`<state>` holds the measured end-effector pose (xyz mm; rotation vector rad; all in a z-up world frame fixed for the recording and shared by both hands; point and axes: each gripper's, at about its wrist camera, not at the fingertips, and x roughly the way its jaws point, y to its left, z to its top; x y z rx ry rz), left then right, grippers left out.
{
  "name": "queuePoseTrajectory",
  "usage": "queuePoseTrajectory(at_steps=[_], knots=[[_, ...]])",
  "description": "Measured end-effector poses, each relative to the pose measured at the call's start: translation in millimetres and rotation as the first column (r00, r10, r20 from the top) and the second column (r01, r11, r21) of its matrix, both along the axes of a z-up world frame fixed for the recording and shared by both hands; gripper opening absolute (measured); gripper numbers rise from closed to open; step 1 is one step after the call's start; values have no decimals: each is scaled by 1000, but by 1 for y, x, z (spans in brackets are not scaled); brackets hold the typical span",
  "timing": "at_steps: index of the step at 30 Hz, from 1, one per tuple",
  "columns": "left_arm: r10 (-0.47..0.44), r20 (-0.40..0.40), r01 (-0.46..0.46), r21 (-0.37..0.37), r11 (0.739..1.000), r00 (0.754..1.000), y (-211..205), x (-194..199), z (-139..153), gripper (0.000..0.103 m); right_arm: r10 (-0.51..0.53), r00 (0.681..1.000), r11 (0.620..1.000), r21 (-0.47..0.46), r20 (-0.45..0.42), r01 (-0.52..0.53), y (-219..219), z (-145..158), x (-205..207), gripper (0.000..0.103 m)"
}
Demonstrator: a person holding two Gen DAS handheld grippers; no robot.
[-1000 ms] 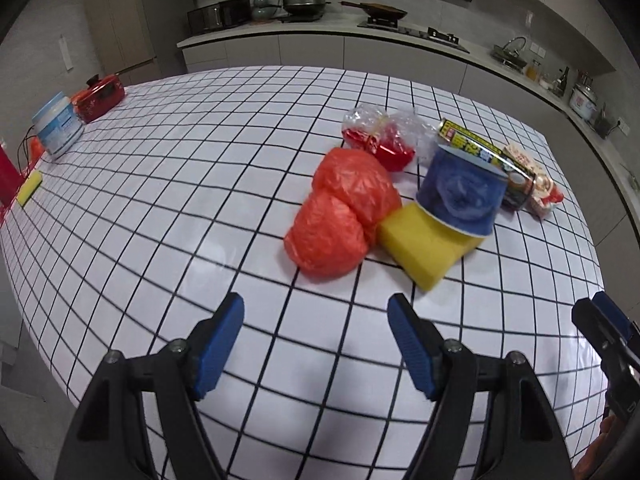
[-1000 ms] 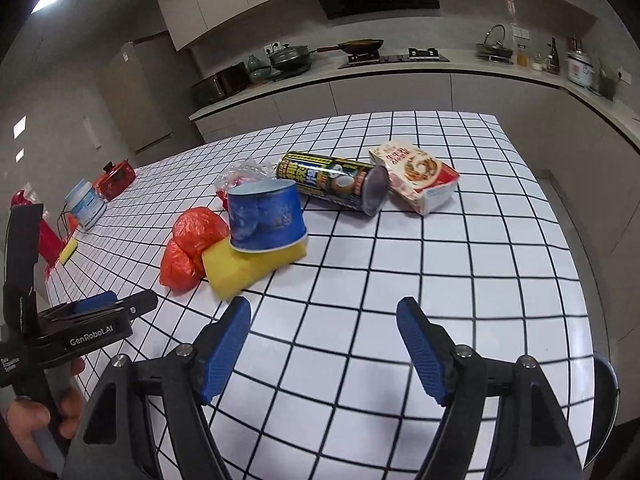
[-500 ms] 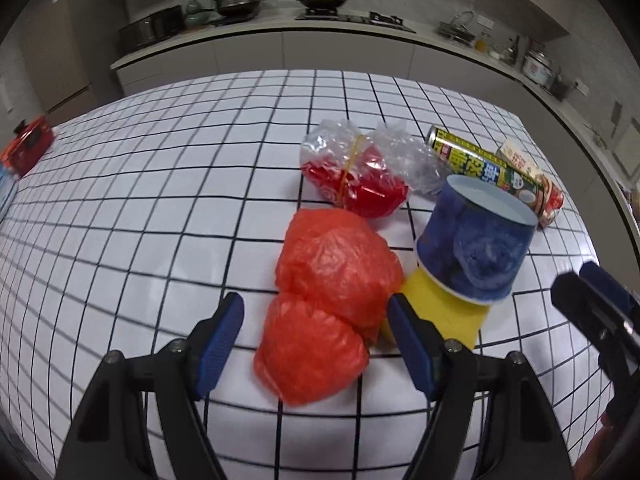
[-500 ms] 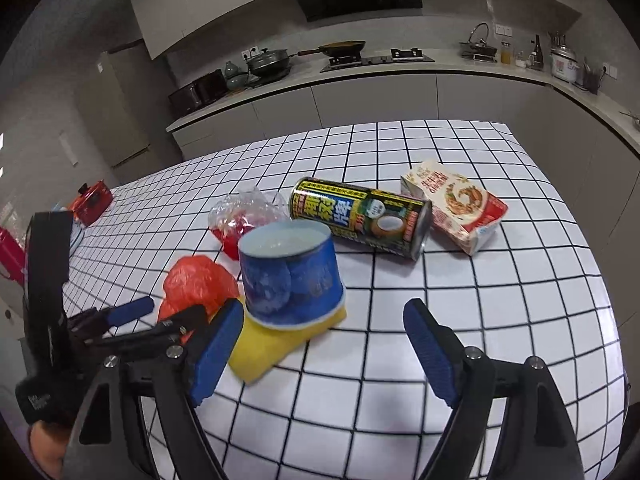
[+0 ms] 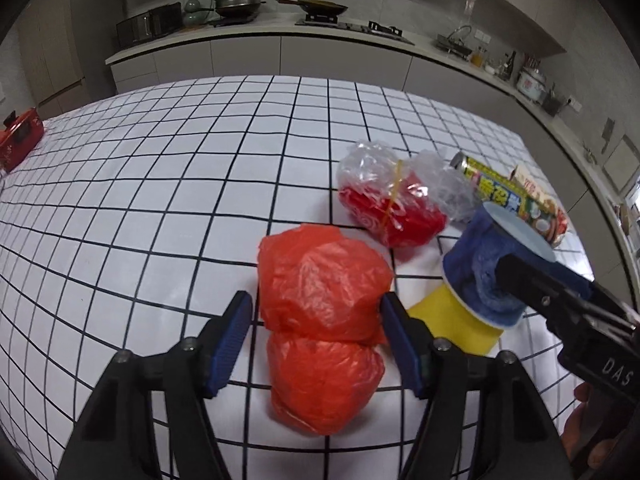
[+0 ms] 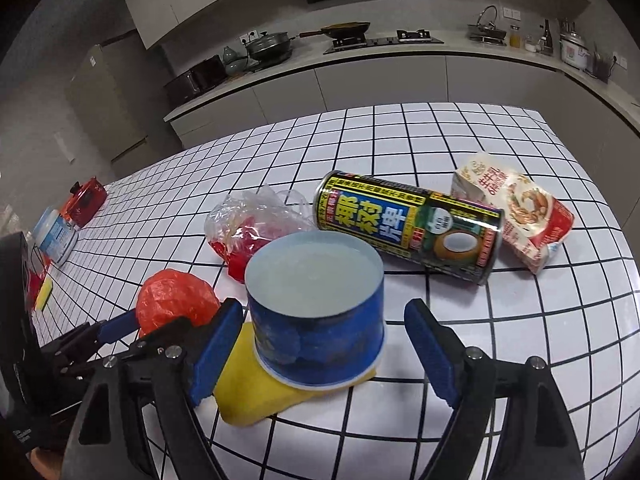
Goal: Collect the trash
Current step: 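Grasp the red plastic bags with left tool while right tool grasps the blue cup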
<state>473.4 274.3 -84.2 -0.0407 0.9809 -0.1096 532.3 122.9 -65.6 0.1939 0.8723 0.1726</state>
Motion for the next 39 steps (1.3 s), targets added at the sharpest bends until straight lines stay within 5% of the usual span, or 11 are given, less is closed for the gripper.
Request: queuePoseTrajectory(at_steps=[8,10,21,39], knots=[[22,-23,-22,5,1000,1000,9,4,-11,68,6,1000,1000,4,-15,-6,10,-9,10,85],[26,-22,-26,1,1000,999,11,3,-12,68,2,1000,1000,17,-9,-2,8,-11,9,77],[26,-38,-25,18,1000,999,12,3,-16,68,-17,998,1000,-7,59,17,0,2,-11,77],[83,-40,-82,20,996,996,38,-11,-19,66,-37,999,999,-21,38,38,-11,-3,-33,77]])
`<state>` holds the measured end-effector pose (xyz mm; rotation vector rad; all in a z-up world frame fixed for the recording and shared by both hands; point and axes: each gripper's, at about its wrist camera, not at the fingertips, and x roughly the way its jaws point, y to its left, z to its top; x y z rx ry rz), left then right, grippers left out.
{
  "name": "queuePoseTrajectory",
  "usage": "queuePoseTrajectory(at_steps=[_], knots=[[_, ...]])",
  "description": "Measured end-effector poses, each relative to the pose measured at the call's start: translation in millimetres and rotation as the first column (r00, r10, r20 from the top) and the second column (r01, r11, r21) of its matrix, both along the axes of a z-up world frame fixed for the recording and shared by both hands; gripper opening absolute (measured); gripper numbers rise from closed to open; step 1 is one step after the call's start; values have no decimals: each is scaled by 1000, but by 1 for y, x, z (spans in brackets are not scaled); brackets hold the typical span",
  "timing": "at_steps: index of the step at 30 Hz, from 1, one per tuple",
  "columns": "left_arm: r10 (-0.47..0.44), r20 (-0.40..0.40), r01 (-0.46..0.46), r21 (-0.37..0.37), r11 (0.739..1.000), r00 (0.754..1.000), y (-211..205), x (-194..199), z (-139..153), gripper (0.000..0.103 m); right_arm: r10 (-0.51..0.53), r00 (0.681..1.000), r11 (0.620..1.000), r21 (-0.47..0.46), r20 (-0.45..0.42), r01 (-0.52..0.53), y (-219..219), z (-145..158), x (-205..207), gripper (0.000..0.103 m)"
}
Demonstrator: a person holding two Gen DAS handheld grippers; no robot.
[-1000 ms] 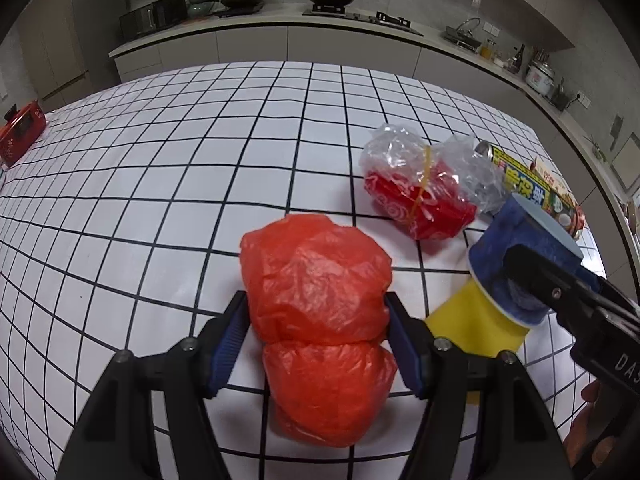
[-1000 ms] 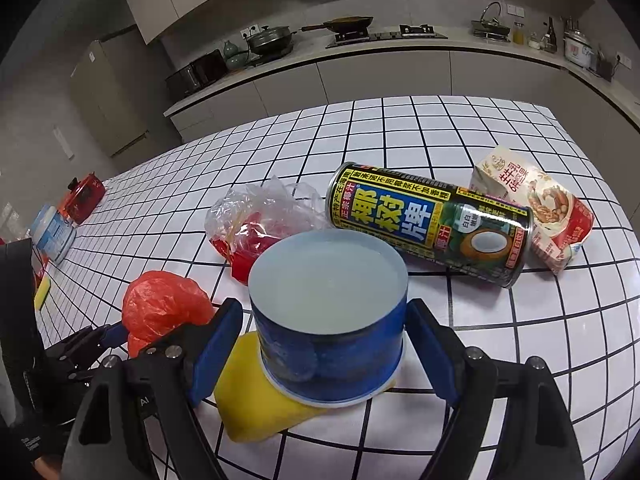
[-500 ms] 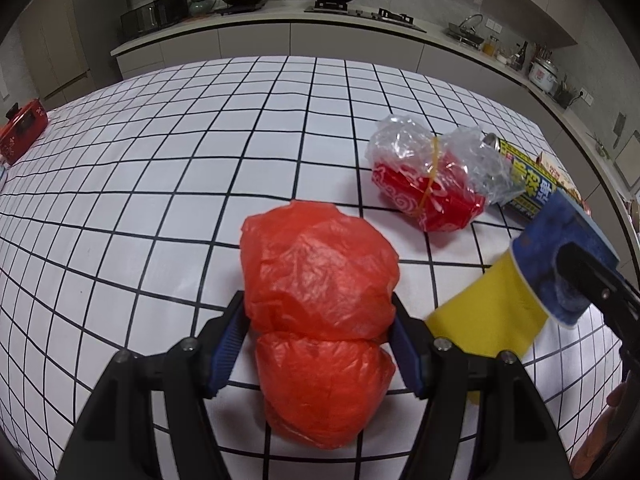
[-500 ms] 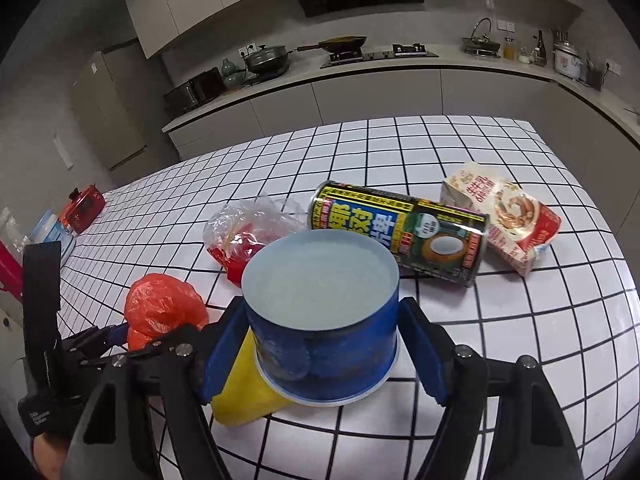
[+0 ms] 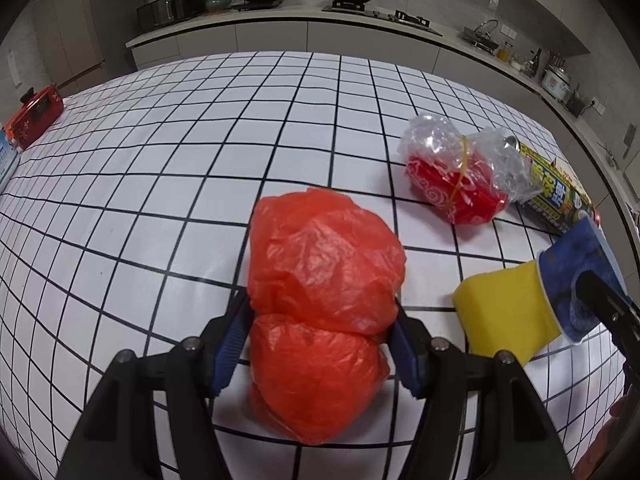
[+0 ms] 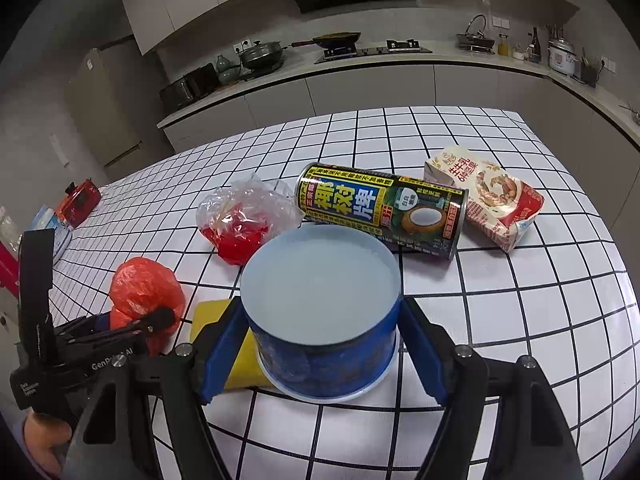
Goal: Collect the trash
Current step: 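Grasp the red plastic bags with left tool while right tool grasps the blue cup, then carry the red bags and blue cup over the black bucket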
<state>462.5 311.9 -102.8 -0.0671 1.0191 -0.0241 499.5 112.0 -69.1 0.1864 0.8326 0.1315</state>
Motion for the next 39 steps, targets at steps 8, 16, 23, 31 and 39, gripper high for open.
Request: queuePoseTrajectory(at_steps=[8,16,23,31,39], knots=[[11,52,-9,-35,999,999,12,-11,9,41,-26,999,1000,7,40,26,-6,11,-13,77],[-69,151,77,-47,996,986,-8,-36,48,40,-79,995,997,4,62,79,-20,24,-34,77],[-229,164,245,-82,966,959,-61,-47,62,40,-186,981,981,-35,59,189,-51,27,-69,77],[-405,166,425,-108,899,899,-147,-71,68,39,-330,943,941,-62,53,333,-118,34,-126,77],[-466,182,487,-90,869,866,-261,-112,76,39,-400,914,914,-49,63,403,-223,31,-194,77]])
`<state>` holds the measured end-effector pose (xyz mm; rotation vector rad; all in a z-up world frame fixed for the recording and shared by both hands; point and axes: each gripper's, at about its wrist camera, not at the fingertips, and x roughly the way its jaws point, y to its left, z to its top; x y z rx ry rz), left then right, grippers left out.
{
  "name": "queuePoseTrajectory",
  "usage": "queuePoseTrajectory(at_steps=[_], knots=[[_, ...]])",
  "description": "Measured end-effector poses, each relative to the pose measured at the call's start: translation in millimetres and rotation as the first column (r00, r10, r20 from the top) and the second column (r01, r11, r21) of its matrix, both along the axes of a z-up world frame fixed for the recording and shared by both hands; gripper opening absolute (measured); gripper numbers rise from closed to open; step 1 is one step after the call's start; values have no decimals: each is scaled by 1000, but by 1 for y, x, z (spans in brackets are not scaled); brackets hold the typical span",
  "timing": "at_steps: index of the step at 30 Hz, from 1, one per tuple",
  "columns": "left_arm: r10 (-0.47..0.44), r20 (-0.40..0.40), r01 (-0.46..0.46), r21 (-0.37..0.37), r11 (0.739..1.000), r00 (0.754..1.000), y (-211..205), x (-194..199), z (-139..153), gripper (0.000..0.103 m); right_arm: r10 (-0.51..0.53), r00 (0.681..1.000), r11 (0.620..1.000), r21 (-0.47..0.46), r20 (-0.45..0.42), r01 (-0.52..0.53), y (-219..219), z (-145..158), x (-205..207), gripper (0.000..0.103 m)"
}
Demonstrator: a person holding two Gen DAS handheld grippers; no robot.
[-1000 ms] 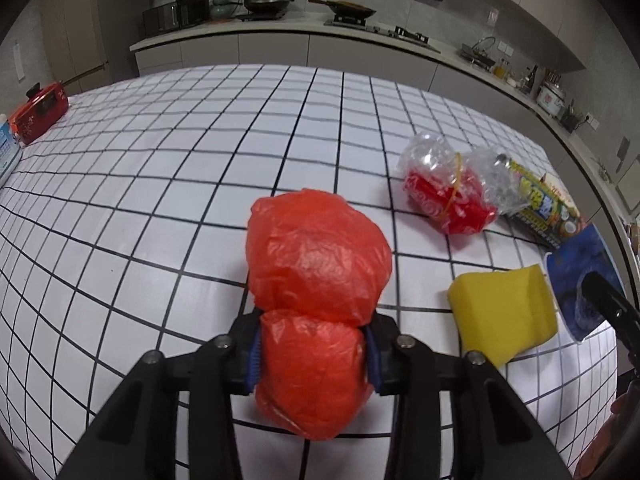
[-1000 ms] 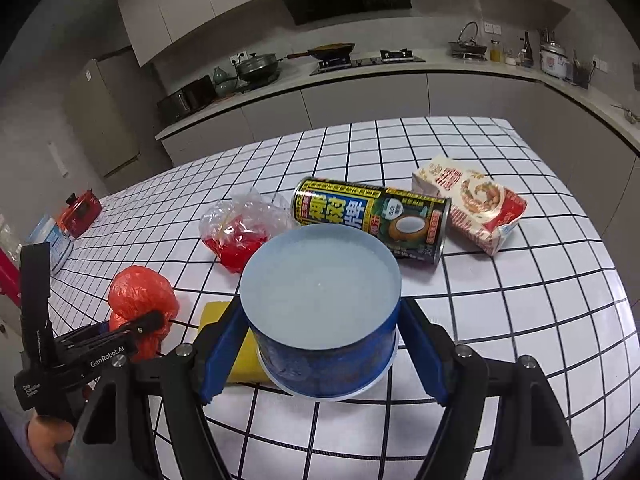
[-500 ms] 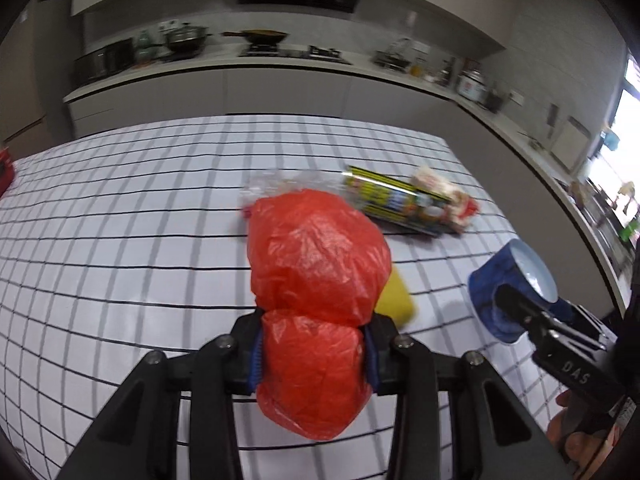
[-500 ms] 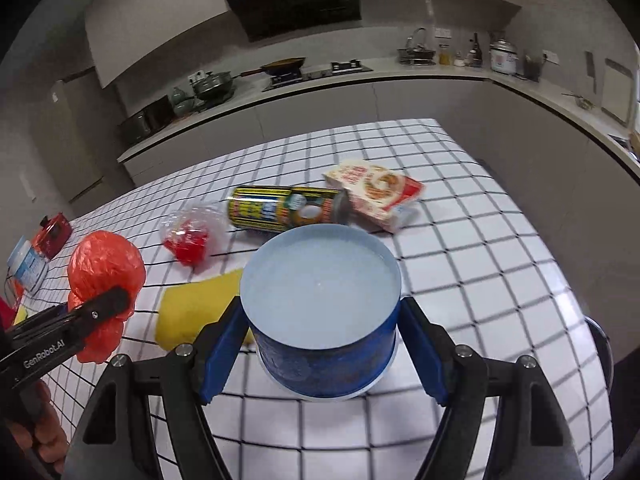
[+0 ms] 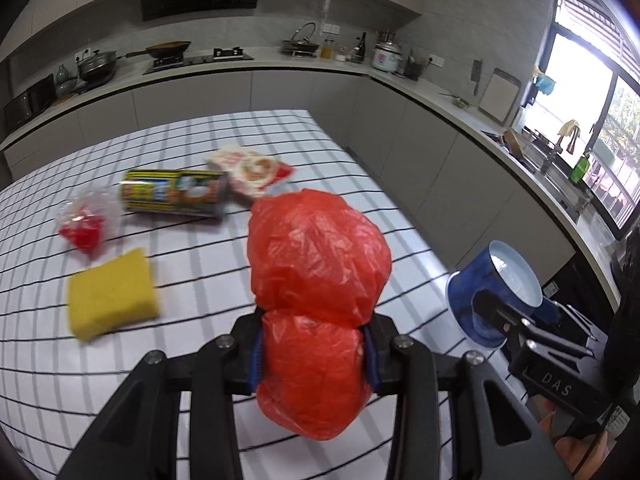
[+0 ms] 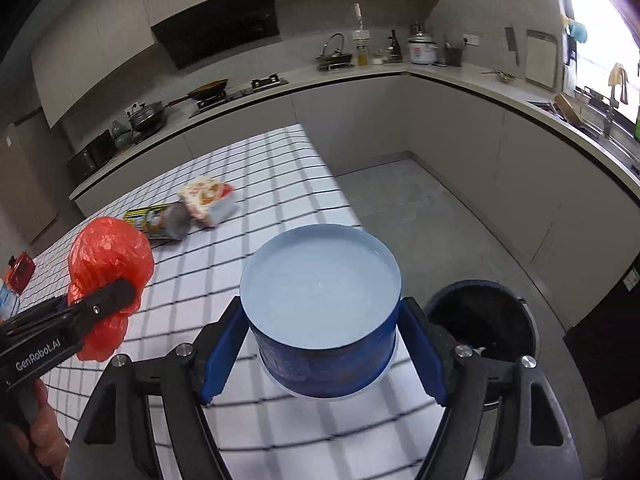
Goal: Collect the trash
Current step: 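Carry the red bags and blue cup over the black bucket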
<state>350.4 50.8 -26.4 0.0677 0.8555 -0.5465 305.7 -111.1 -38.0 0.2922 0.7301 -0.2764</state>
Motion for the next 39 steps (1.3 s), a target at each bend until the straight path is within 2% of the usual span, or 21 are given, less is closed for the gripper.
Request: queuePoseTrajectory(at_steps=[6,9,15,20,26,34,36,39], knots=[[31,-43,-31,-2,1000,999,-102,-40,-17,40,45,999,999,-17,-9,-45,-98,-12,-49,77],[19,-65,-19,6,1000,998,-148,-55,-23,39,47,998,998,-36,-29,-48,-144,-14,-72,77],[-21,-90,23,25,999,996,-207,-70,-28,39,1,999,1000,-9,-48,-2,-211,-14,-102,77],[-50,-80,53,41,998,996,-229,-70,-36,39,-47,997,999,22,-62,48,-230,-24,-112,77],[-34,-112,42,75,996,993,-237,-73,-54,39,-50,995,997,51,-91,54,-239,-38,-106,77],[103,-122,-84,151,985,987,-256,-67,-82,39,68,989,996,70,-131,-59,-259,-67,-75,77],[132,-111,-110,181,977,985,-265,-68,-89,39,97,986,995,44,-139,-91,-266,-72,-68,77],[172,-108,-145,222,964,979,-279,-66,-104,39,137,978,990,53,-158,-130,-282,-86,-58,77]])
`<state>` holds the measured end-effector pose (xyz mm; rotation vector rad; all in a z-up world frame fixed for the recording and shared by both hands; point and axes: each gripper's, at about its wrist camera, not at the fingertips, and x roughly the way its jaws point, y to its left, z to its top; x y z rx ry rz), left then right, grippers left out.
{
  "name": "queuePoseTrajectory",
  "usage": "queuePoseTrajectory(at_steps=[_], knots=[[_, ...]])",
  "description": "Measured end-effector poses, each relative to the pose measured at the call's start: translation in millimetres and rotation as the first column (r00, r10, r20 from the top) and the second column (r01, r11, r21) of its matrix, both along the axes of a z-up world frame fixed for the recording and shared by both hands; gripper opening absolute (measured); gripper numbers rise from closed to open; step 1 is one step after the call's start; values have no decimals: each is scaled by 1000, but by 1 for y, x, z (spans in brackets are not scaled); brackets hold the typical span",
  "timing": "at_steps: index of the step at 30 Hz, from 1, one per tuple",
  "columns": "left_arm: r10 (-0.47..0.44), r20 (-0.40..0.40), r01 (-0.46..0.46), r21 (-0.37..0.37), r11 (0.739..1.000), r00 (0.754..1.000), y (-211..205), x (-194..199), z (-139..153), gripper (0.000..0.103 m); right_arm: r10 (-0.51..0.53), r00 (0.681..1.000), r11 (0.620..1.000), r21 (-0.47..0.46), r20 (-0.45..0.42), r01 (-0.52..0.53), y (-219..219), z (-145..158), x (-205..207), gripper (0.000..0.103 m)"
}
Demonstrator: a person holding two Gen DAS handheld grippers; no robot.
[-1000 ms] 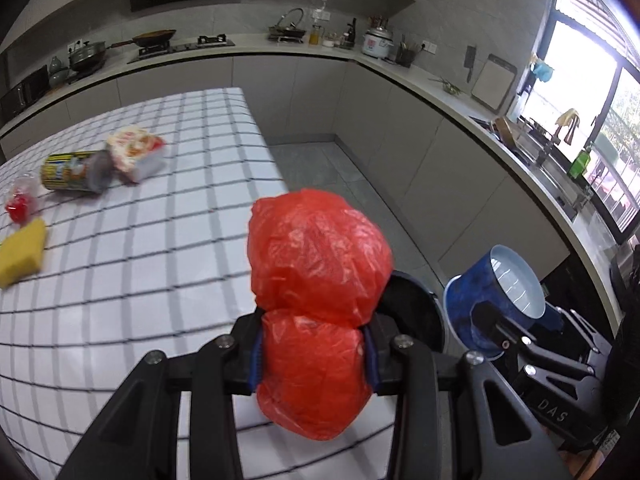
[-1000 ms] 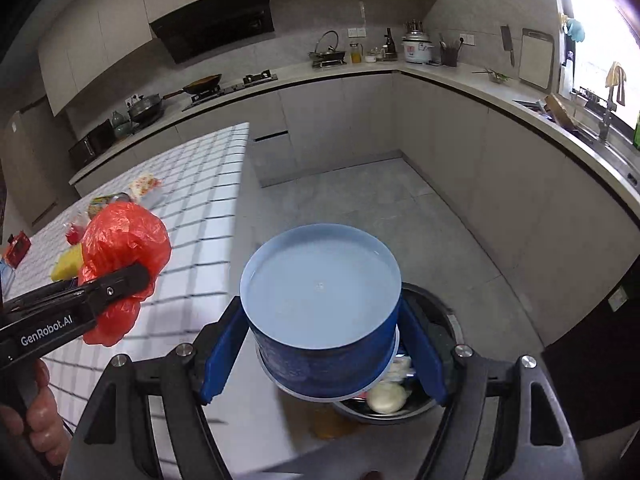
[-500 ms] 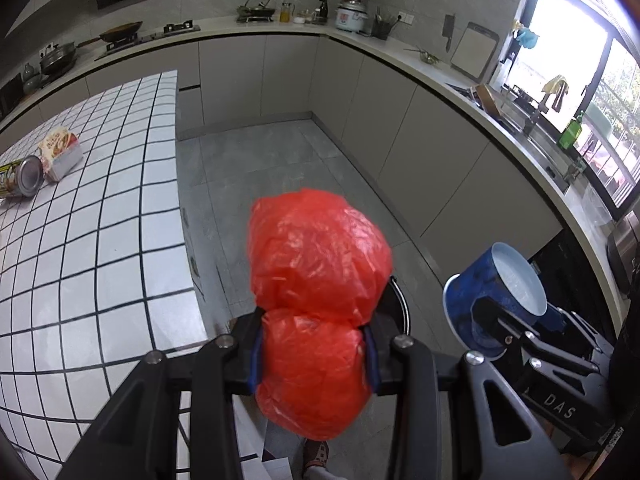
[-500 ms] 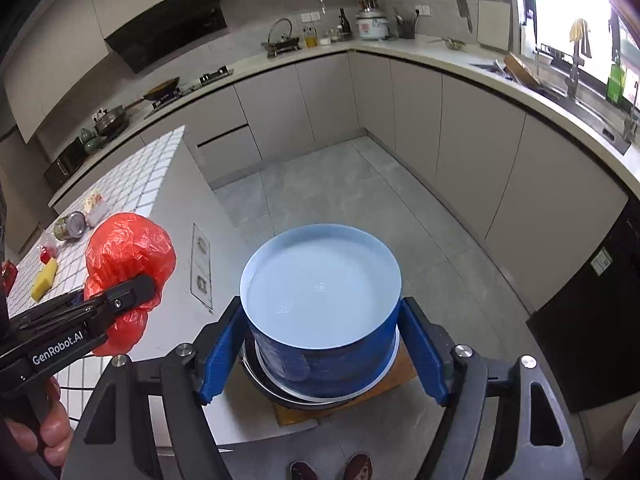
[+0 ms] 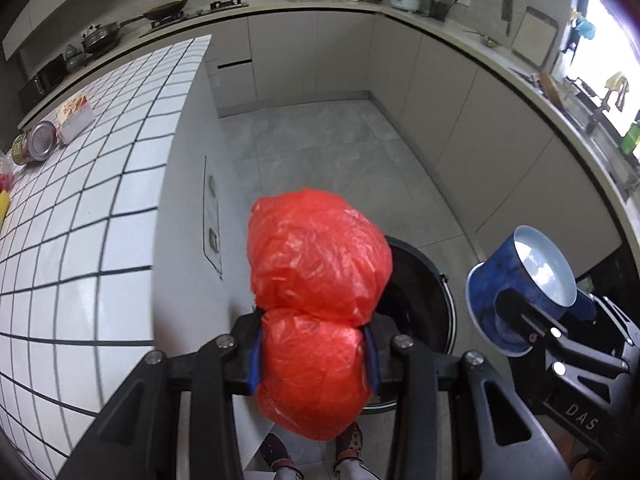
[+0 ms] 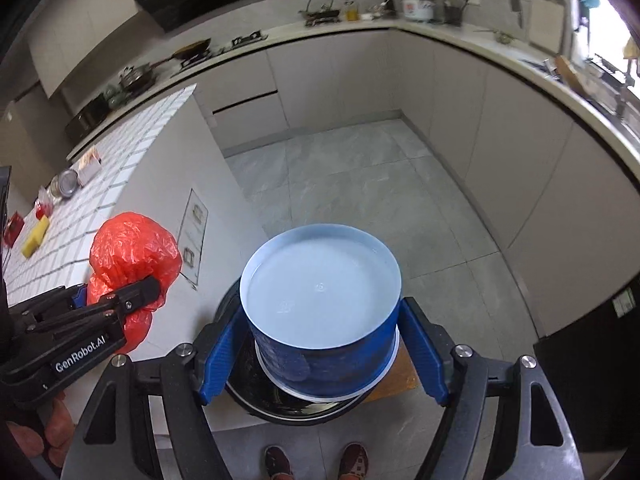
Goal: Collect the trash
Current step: 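Carry the red bags and blue cup over the black bucket, then open both tools to drop the bags and cup into bucket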
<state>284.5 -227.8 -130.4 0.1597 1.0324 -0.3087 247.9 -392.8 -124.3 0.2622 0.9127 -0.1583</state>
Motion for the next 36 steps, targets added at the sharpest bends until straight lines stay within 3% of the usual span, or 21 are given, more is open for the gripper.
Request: queuePoseTrajectory(at_steps=[7,14,21,24,28,31,36], knots=[[70,-20,-68,76,995,997,-19,8,-38,39,85,994,996,5,-69,-85,-18,-44,26,77],[116,-94,-103,128,986,989,-21,19,-78,39,130,982,991,29,-137,-128,-28,-84,51,77],[139,-117,-115,186,976,983,-23,19,-95,40,197,961,980,60,-196,-188,-23,-114,70,78],[150,-134,-117,224,968,980,-28,20,-96,46,214,952,977,46,-217,-209,-19,-117,71,78],[159,-119,-121,273,954,980,-32,26,-90,75,216,953,976,30,-213,-215,-17,-110,69,78],[162,-81,-135,276,952,983,-33,20,-81,83,204,960,979,24,-193,-204,-22,-99,63,79],[158,-45,-141,268,953,986,-30,14,-57,86,181,974,983,29,-138,-179,-28,-72,51,79]])
